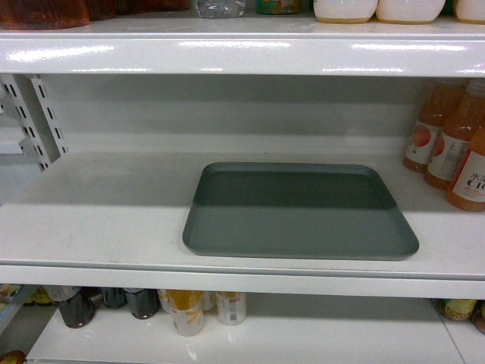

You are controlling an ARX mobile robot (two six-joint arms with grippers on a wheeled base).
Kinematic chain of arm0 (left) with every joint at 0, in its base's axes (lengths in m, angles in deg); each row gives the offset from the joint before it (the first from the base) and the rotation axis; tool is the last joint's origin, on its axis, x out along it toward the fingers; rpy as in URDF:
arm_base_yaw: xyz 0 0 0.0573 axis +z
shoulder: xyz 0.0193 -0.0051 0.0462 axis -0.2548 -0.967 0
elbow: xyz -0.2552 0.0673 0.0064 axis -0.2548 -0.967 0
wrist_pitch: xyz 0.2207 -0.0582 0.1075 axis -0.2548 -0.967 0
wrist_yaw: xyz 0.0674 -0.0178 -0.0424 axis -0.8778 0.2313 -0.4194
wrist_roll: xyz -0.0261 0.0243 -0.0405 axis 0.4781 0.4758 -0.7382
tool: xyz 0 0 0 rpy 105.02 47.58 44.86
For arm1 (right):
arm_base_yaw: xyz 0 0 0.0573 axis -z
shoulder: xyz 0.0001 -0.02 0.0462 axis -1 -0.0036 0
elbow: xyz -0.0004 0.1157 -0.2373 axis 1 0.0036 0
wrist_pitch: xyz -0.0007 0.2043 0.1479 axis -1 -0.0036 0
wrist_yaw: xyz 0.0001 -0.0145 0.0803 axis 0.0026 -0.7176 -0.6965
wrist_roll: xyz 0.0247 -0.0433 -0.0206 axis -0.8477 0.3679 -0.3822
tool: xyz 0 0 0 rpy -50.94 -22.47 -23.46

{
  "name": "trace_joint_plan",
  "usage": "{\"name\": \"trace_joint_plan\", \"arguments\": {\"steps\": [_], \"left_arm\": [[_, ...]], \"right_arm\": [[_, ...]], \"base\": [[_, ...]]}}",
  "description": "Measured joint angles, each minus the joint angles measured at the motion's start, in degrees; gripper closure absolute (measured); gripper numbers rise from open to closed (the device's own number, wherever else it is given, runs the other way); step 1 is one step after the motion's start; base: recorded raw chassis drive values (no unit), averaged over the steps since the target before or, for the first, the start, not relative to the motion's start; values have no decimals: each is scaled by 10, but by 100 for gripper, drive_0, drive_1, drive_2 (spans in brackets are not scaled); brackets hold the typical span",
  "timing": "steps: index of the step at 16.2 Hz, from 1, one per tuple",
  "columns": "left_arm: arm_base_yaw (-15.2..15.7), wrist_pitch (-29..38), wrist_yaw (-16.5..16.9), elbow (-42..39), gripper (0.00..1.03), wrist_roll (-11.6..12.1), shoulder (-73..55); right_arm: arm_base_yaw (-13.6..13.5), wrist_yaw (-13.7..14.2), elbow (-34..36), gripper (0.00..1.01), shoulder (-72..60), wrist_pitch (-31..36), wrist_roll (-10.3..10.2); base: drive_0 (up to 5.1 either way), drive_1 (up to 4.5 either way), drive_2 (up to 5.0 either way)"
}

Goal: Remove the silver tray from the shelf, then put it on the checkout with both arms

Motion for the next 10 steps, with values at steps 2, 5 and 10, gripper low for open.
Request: {"name": "trace_joint_plan", "arguments": {"steps": [2,5,10], "left_arm": [[-8,40,-13,15,5,-4,-98],[-15,169,33,42,5,-19,-330],[-57,331,63,174,5,-31,-683]], "right_arm": [[-3,-23,-17,3,-81,17,-2],[-15,-31,-29,3,-247,133,-9],[-48,-24,-146,3,-584,317,-15]], "base": [[0,0,0],[0,0,0],[0,0,0]]}}
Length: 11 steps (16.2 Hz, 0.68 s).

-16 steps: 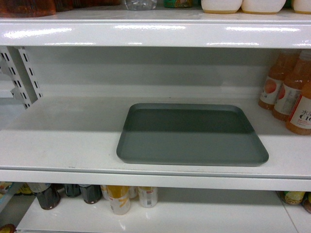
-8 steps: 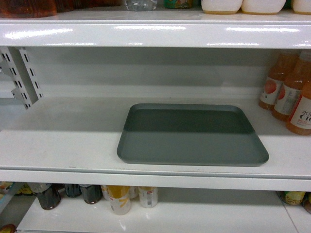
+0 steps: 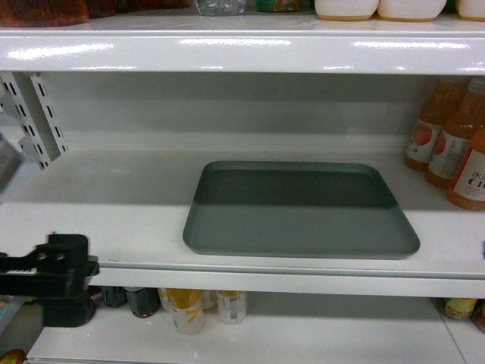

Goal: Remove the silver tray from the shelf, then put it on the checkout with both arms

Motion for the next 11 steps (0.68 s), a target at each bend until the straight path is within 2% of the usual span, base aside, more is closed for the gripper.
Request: {"name": "trace_joint_plan", "arguments": {"steps": [4,5,6,7,8,11], "left_arm": [[-15,-4,5,122,5,0,-174],[-15,-15,5,173,5,0,-225],[-15,-28,10,208,5,-3,-255],[-17,-30,8,241,5,-3,-283],[-18,-91,12,357,5,-17,-372],[-20,-141,9,458,5,-30,-430]], "right_arm": [[-3,1,-116,3,-203,16,-23],[-3,2,-169,3,-267,7,-33],[-3,14,-202,3,-304,6,-33],[-3,20,-236,3,-338,-6,-34],[-3,39,-352,3,-442,-61,-38],[-3,64,-480,3,-552,-126,-49]], "base": [[0,0,0],[0,0,0],[0,0,0],[0,0,0],[0,0,0],[0,0,0]]}}
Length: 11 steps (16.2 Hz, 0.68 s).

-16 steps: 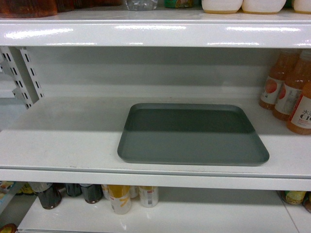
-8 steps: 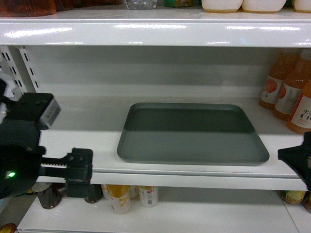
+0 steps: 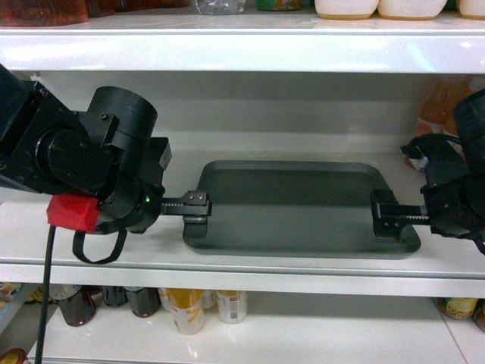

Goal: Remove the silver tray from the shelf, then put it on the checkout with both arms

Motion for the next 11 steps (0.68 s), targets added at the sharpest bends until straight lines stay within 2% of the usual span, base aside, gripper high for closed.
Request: {"name": "trace_joint_plan", "arguments": {"steps": [1,5,7,8,11], "left_arm": [[-1,-11,1,20,5,-2,-10],[-6,-43,-2,73,5,-5,-51],[-9,-70,-5,96,5,-5,-66],[-9,-73,-5,99,14,-5,-69],[-9,-93,-4,106,43,-16,-71]], "right_arm": [[4,7,-47,3,-26,-19,-4],[15,20,-156,3,-83,-66,-25],[26,25,-202,3,-129,-113,-35],[26,23,-213,6,-133,-120,-38],[26,21,-217,35,-139,-121,-38]], "base": [[0,0,0],[0,0,0],[0,0,0],[0,0,0],[0,0,0]]}}
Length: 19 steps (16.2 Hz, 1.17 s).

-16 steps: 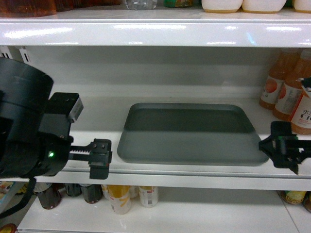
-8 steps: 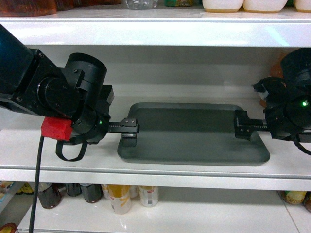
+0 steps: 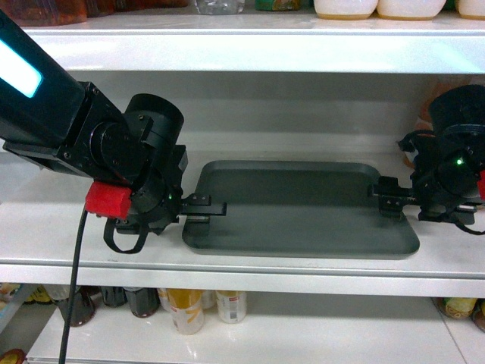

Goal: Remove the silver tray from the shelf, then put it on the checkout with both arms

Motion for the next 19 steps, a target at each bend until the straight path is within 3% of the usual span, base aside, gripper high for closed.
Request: {"name": "trace_joint_plan", "arguments": {"steps": [3,4,5,6,8,12,16,19], "left_arm": [[2,-3,27,-6,83,-28,0],[2,-1,30,-9,92,-31,1],[5,5,37,-21,100,-48,8],[8,19,47,-37,100,-55,16],[6,54,41,-86,100,-57,40],[-24,157,6,-263,100,-64,146],[-57,191,-20,-357,100,-67,291],[-64,190,-25,-458,100,-76,414]], "right_arm": [[-4,-9,24,77,7,18,3],[-5,-7,35,85,12,23,4],[-7,-12,49,97,20,31,5],[-3,-27,70,98,31,44,3],[-3,-28,127,98,56,89,-3],[-3,-30,333,98,168,202,-24],[1,-34,473,98,336,259,-33],[-4,-41,602,98,489,287,-38]], "base": [[0,0,0],[0,0,0],[0,0,0],[0,0,0],[0,0,0],[0,0,0],[0,0,0],[0,0,0]]}}
